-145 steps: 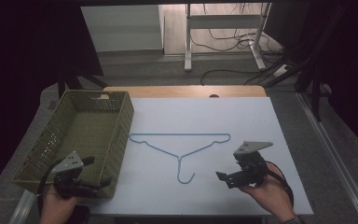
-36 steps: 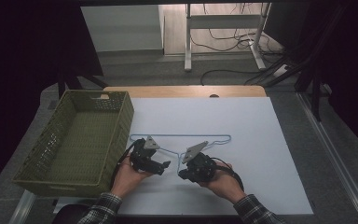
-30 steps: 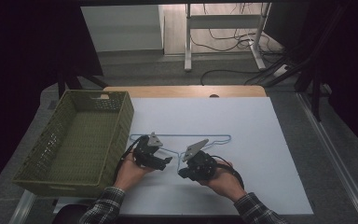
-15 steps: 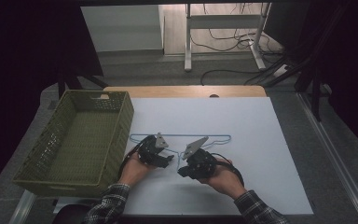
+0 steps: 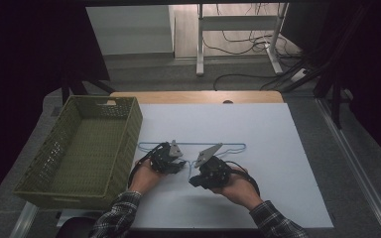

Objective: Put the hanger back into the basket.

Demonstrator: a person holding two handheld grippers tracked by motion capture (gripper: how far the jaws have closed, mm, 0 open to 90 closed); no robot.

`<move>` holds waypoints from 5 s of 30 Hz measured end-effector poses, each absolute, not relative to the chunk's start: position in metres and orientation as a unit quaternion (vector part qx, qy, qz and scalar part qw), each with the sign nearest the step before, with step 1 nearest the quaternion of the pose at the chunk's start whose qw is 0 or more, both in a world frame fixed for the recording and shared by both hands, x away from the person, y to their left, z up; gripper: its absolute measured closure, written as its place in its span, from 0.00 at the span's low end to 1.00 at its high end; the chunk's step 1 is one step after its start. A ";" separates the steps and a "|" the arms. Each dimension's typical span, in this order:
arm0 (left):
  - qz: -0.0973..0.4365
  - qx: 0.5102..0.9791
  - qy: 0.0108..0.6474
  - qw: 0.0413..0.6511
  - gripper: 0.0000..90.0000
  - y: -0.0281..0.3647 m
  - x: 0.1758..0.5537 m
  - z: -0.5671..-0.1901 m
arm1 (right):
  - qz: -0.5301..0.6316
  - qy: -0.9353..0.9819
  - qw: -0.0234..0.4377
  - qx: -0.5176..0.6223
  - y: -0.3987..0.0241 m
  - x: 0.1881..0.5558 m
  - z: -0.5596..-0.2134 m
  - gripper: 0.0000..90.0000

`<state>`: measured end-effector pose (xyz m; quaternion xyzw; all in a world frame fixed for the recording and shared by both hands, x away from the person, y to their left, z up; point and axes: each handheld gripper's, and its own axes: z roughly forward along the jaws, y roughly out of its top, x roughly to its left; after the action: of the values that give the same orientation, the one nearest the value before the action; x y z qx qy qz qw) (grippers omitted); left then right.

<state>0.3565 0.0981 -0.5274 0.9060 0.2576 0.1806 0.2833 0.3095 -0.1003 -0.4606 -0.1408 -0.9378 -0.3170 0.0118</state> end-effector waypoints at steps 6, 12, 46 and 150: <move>0.192 0.919 0.222 0.262 0.71 0.097 0.356 -0.527 | -0.329 -0.932 0.001 -0.153 -0.103 0.310 -0.458 0.77; 0.203 0.921 0.206 0.262 0.79 0.095 0.354 -0.526 | -0.353 -0.920 -0.017 -0.171 -0.118 0.310 -0.445 0.62; 0.133 0.843 0.293 0.431 0.97 0.119 0.355 -0.464 | -0.437 -0.863 -0.085 -0.239 -0.193 0.307 -0.408 0.60; 0.124 0.807 0.358 0.454 0.96 0.268 0.293 -0.346 | -0.486 -0.810 -0.136 -0.300 -0.203 0.264 -0.391 0.54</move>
<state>0.2932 0.2678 -0.3459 0.8068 0.3577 0.1245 0.4535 0.2636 -0.2030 -0.3912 -0.2998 -0.8096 -0.4861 -0.1357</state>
